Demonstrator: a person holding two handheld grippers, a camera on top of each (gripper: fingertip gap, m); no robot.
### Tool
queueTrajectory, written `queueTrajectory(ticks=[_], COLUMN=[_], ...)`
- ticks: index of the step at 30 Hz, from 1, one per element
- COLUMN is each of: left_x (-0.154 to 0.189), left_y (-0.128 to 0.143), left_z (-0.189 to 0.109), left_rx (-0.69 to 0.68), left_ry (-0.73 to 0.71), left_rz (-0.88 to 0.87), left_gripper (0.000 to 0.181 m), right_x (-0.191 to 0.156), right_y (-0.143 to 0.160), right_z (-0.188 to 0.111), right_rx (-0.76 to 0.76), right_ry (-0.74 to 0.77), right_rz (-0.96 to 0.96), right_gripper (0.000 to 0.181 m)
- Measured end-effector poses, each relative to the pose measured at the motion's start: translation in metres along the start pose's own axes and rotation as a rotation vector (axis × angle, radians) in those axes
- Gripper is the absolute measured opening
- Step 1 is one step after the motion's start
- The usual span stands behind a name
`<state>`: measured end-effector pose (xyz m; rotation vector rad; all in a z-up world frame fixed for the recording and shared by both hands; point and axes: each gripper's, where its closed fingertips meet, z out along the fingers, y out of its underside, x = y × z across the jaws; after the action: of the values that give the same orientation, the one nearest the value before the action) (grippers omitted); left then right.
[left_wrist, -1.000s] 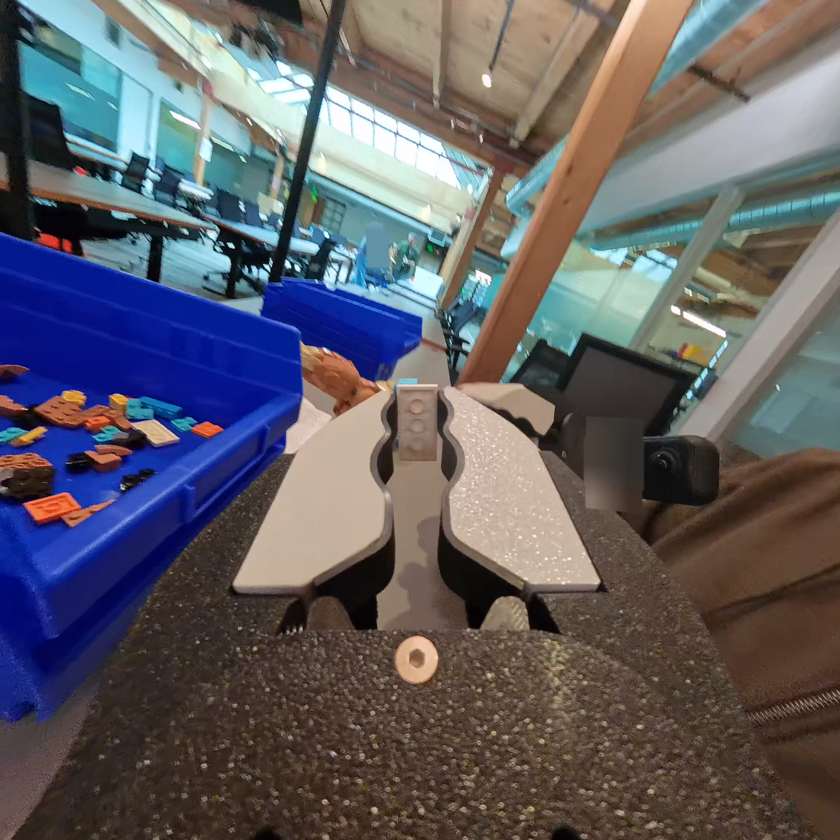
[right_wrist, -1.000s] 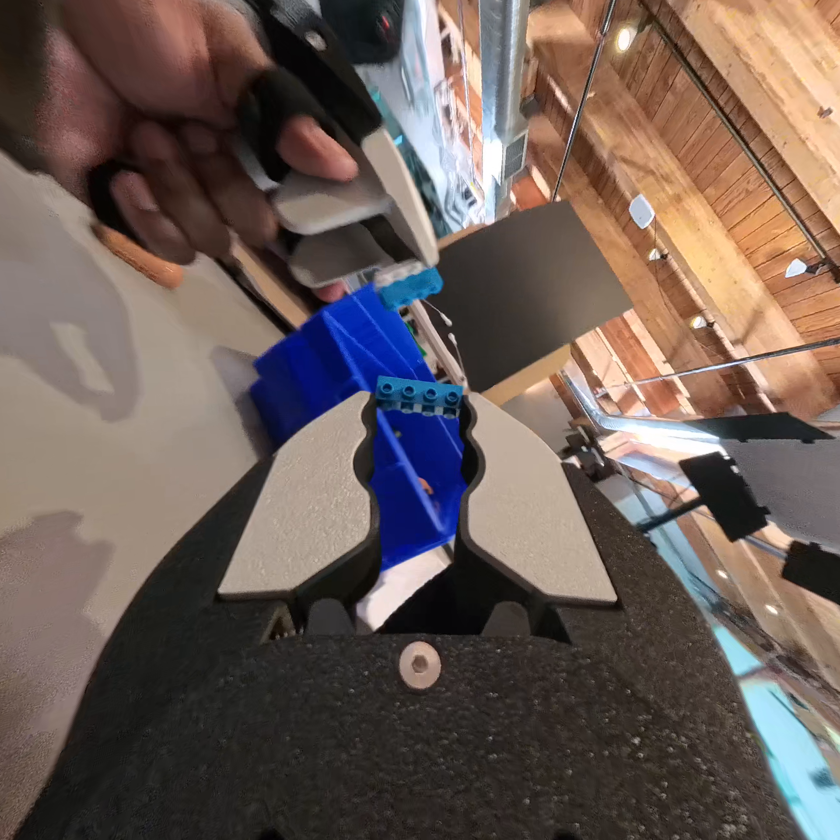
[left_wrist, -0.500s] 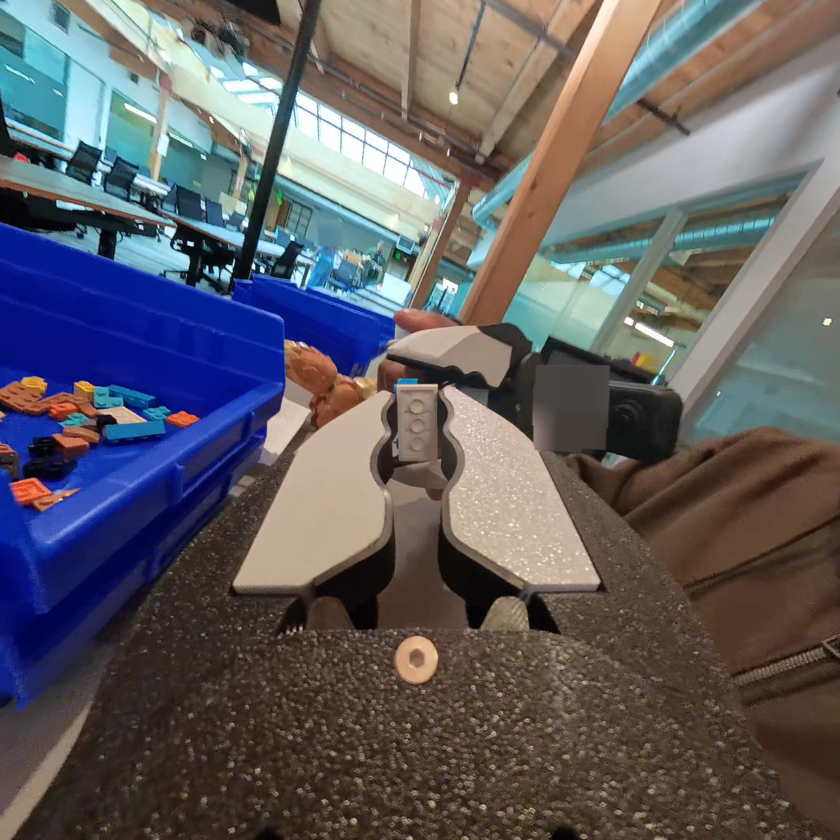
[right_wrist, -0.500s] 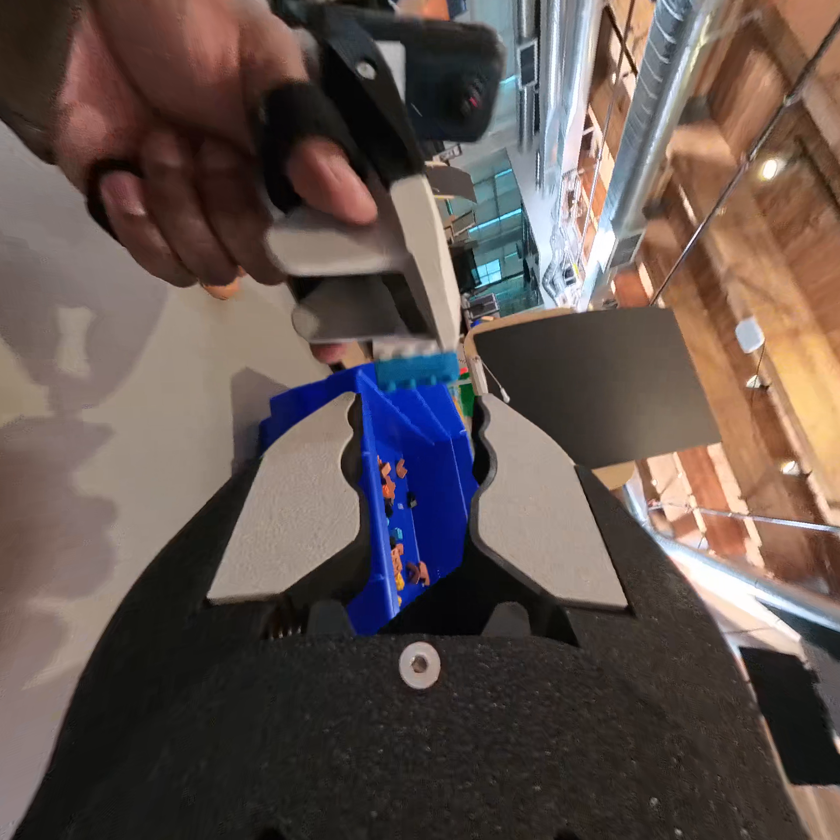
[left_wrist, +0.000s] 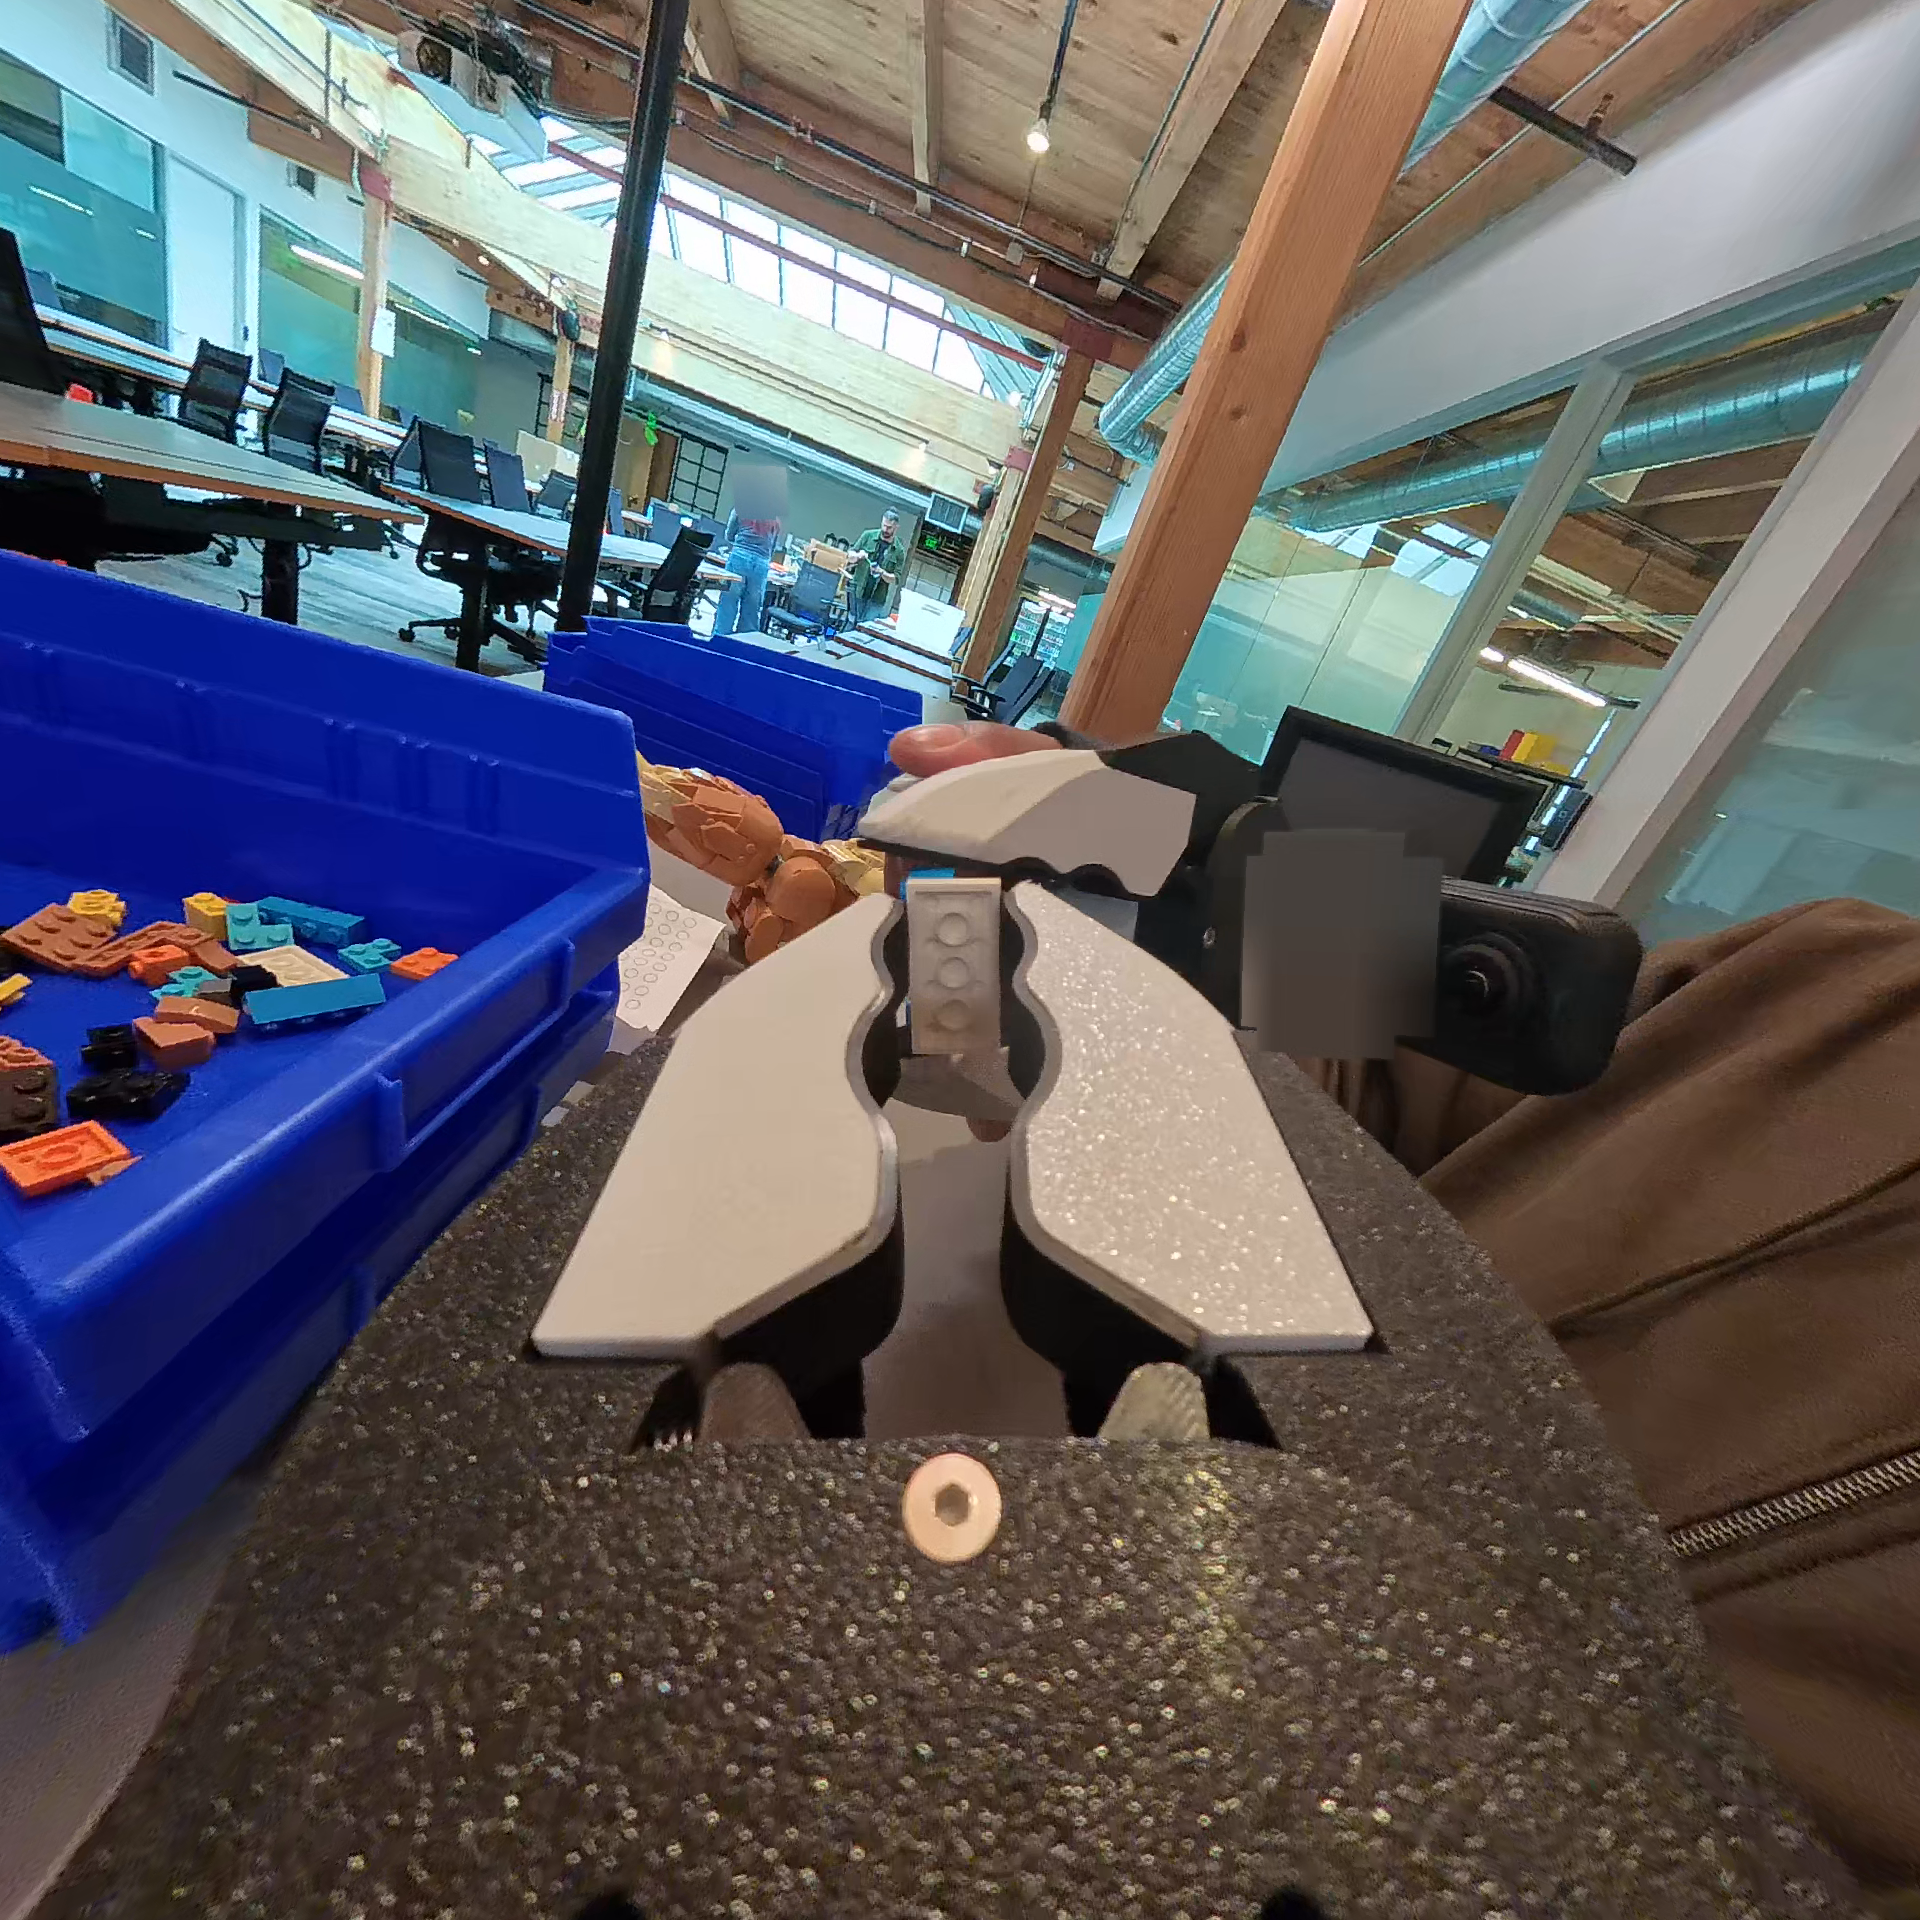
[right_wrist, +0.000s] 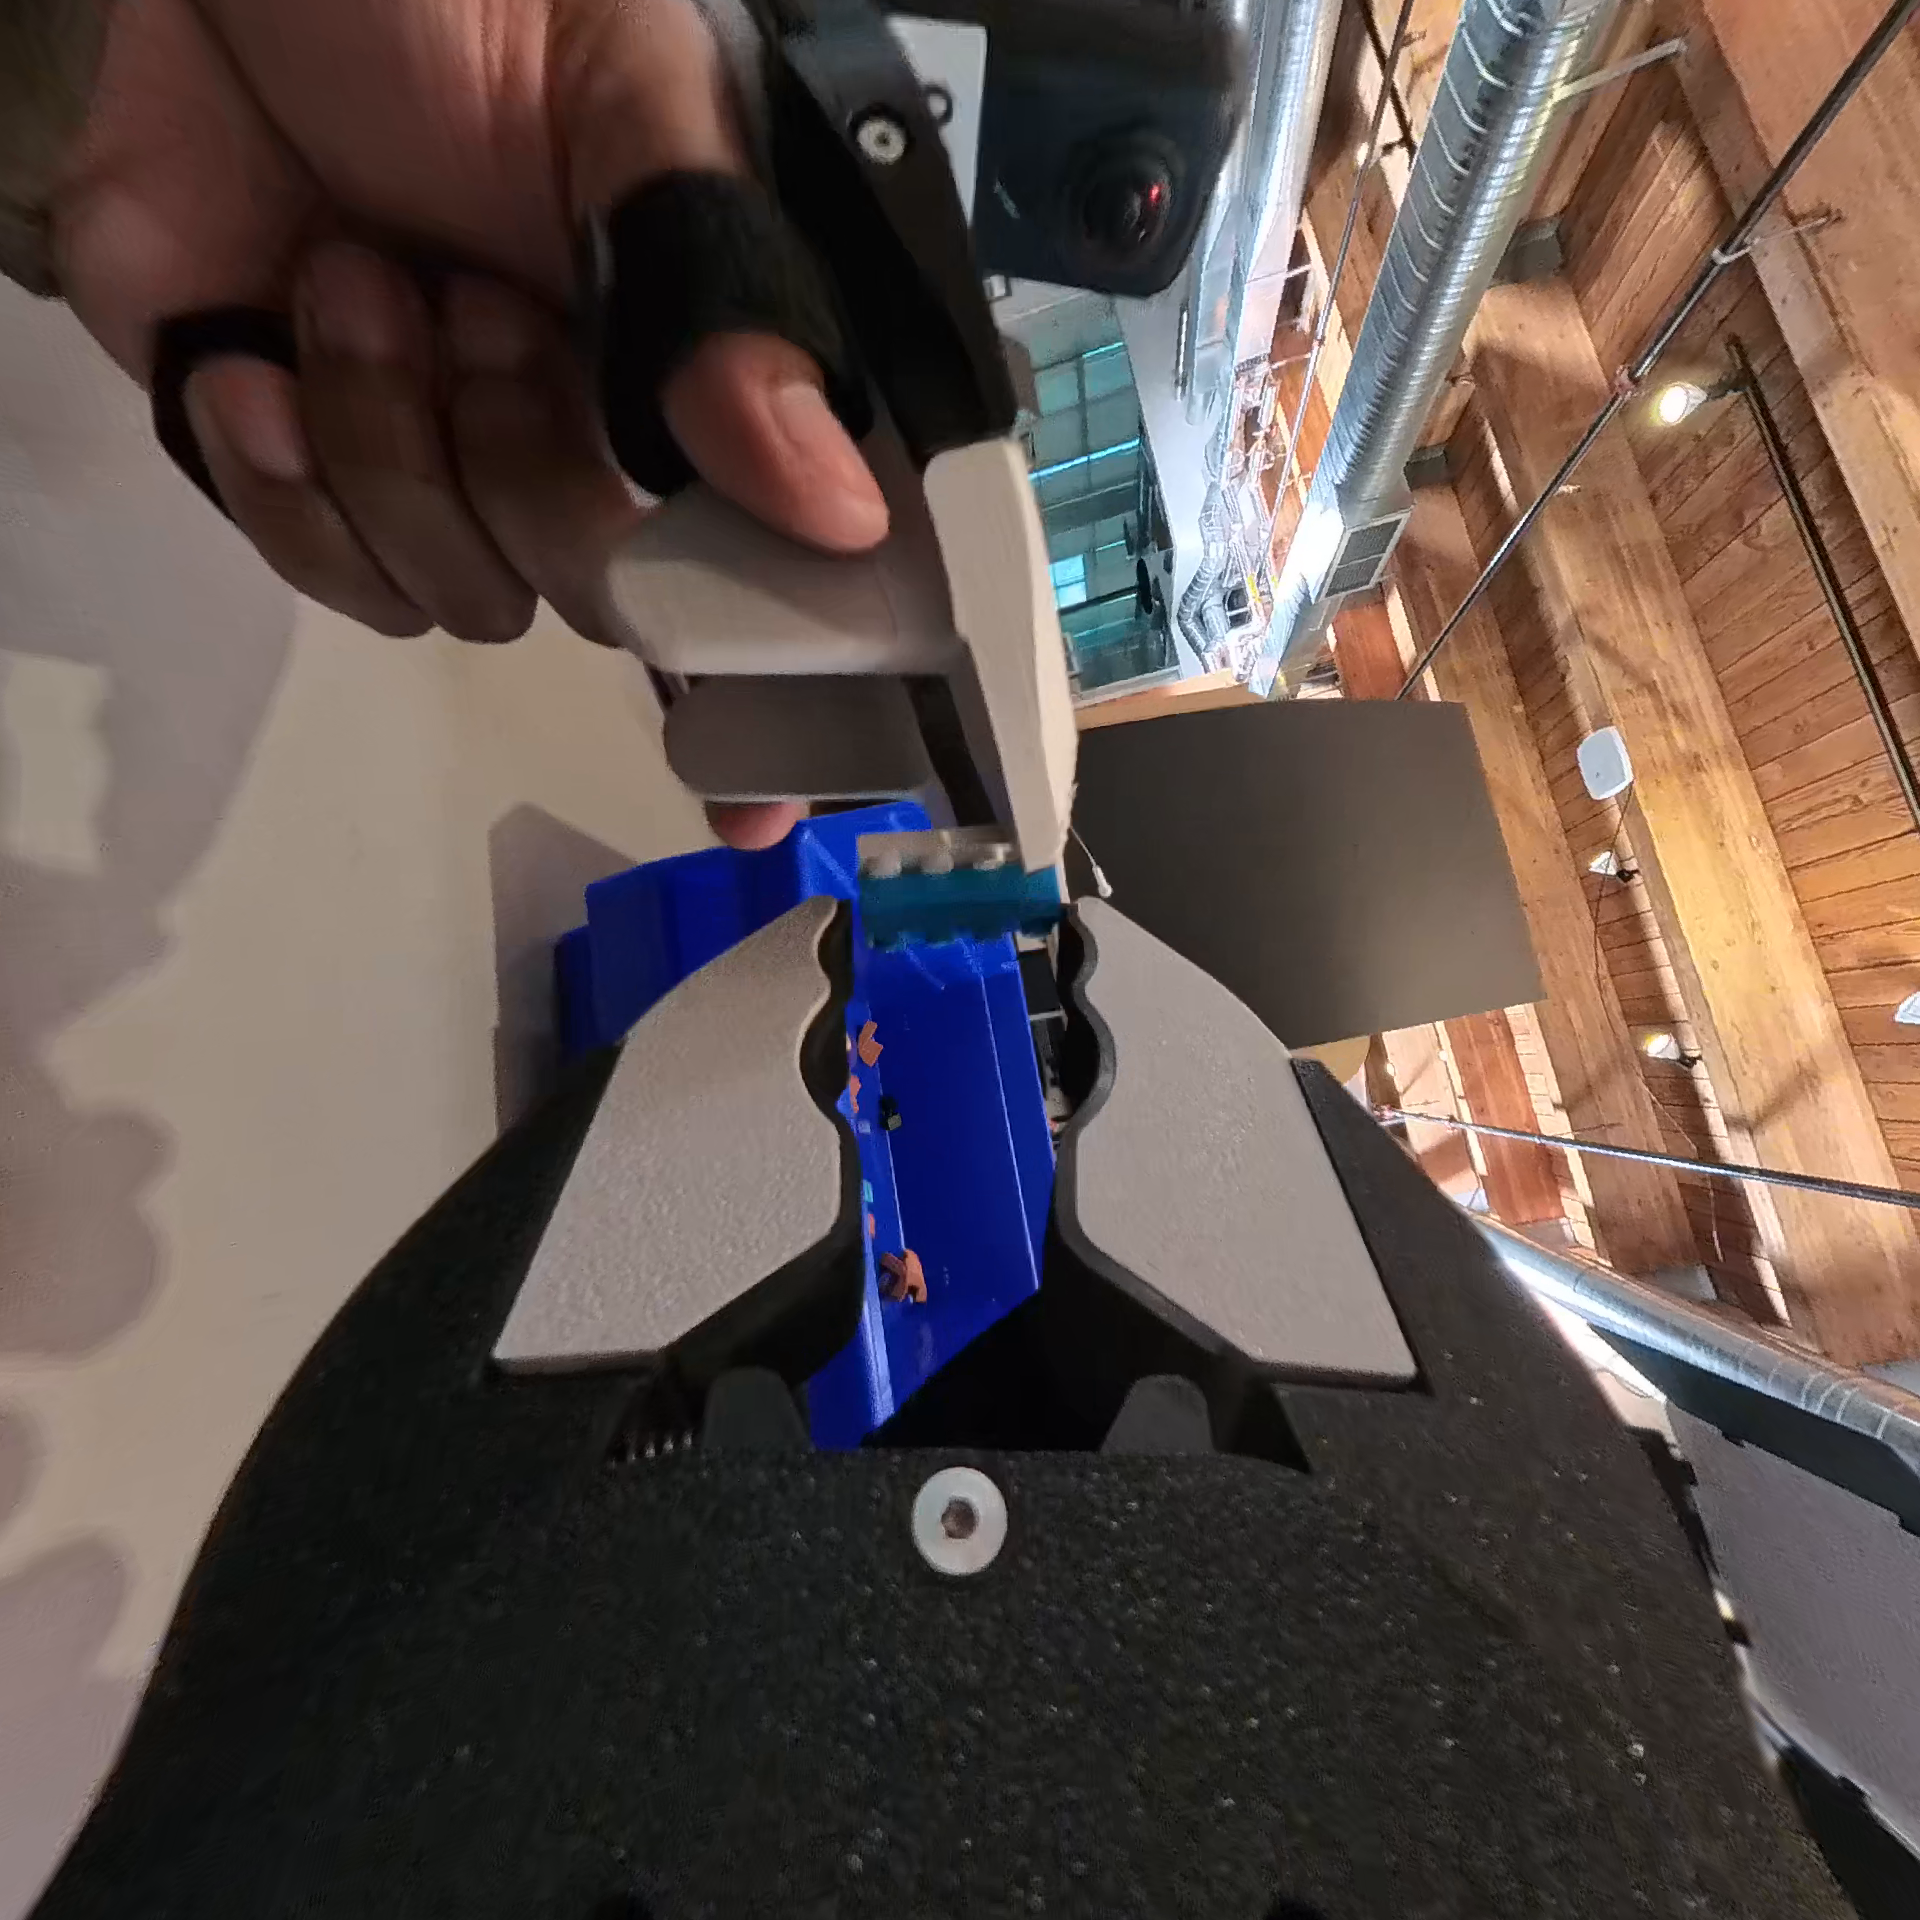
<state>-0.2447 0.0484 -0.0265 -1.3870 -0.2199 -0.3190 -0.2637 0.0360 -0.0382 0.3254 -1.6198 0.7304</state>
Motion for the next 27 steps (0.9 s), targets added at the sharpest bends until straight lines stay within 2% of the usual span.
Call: queueTrajectory(ticks=[8, 15, 27], left_x=[-0.001, -0.001, 0.021], left_y=[0.0, -0.002, 0.007], left_z=[0.002, 0.004, 0.005], left_rx=[-0.007, 0.026, -0.009], left_ry=[-0.03, -0.032, 0.188], left_rz=[0.037, 0.044, -0.078], left_gripper=[0.016, 0.016, 0.016], right_x=[0.0, 0.002, -0.006], right_y=[0.002, 0.003, -0.014], right_z=[0.0, -0.002, -0.024], right_rx=[-0.027, -0.064, 0.183], right_ry=[0.018, 0.094, -0.085], right_rz=[0.003, 0.112, 0.219], right_gripper=[0.035, 0.035, 0.035])
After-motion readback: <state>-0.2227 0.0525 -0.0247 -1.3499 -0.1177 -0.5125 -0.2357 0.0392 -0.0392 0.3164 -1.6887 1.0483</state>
